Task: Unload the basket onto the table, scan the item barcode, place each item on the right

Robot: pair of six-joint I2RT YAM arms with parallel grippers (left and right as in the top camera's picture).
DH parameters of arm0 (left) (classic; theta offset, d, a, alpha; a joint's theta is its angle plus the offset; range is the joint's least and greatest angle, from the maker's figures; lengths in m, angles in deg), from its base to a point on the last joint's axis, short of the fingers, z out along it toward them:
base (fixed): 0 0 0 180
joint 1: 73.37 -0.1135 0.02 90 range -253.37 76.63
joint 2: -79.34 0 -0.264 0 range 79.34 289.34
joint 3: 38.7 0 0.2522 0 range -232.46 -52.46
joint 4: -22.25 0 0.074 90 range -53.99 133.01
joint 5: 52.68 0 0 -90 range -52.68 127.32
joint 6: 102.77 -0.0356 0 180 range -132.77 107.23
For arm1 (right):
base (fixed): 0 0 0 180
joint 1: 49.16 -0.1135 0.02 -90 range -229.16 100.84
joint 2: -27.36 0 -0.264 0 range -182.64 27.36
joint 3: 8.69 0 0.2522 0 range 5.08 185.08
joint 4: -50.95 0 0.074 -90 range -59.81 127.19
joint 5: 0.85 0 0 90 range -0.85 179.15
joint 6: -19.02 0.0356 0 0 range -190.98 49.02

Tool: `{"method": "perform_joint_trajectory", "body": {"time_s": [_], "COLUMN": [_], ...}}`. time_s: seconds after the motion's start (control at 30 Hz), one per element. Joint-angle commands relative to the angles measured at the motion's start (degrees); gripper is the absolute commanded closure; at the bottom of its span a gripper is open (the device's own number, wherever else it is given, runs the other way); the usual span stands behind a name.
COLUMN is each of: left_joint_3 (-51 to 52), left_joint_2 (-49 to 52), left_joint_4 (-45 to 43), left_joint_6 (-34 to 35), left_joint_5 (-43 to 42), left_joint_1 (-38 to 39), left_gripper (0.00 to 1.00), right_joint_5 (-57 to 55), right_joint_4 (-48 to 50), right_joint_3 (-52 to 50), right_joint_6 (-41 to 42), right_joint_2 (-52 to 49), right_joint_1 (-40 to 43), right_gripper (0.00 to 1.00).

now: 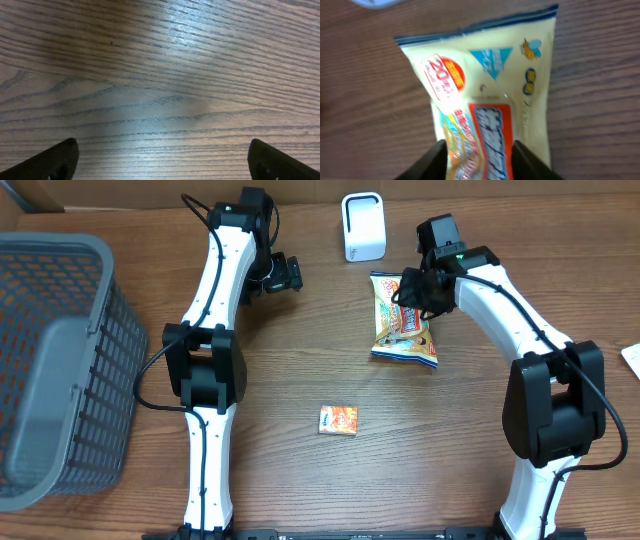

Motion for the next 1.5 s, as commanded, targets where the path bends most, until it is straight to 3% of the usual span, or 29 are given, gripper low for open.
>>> {"method": "perform_joint_trajectory", "body": {"time_s": [0.0, 0.2, 0.57, 0.6, 0.73, 0.77, 0.8, 0.83, 1.07, 1.47], "left_joint_3": [-0.9, -0.9, -0.9, -0.9, -0.9, -0.9, -0.9, -0.9, -0.9, -0.9], "left_joint_2": [0.2, 0.2, 0.2, 0.3, 0.2, 0.3, 0.3, 0.2, 0.2, 0.2], "left_joint_4": [0.0, 0.0, 0.0, 0.0, 0.0, 0.0, 0.0, 0.0, 0.0, 0.0], "left_joint_6": [-0.1, -0.1, -0.1, -0.1, -0.1, -0.1, -0.1, -0.1, -0.1, -0.1], "left_joint_5": [0.4, 0.4, 0.4, 0.4, 0.4, 0.4, 0.4, 0.4, 0.4, 0.4], "left_joint_1": [0.4, 0.4, 0.4, 0.4, 0.4, 0.4, 0.4, 0.4, 0.4, 0.4], "left_gripper": [0.0, 0.0, 0.0, 0.0, 0.0, 0.0, 0.0, 0.0, 0.0, 0.0], "right_joint_5": [-3.1, -3.1, -4.6, -4.7, -4.7, -4.7, -4.7, -4.7, -2.9, -0.5], "right_joint_4": [-1.4, -1.1, 2.0, 1.9, 2.0, 2.1, 2.4, 2.6, 3.1, 1.9], "right_joint_3": [0.2, -1.6, -3.4, -3.4, -3.4, -3.4, -3.4, -3.4, -2.0, 14.1], "right_joint_6": [0.1, -0.1, -0.5, -0.5, -0.5, -0.4, 0.3, 1.0, 4.1, 3.9], "right_joint_2": [-0.1, -1.2, -5.8, -6.0, -6.1, -6.1, -6.1, -6.1, -5.9, -4.0], "right_joint_1": [-0.2, -1.1, -4.3, -4.3, -4.3, -4.3, -4.3, -4.3, -4.3, -2.6], "right_gripper": [0.52, 0.39, 0.38, 0.4, 0.65, 0.72, 0.89, 0.96, 0.96, 0.96]}}
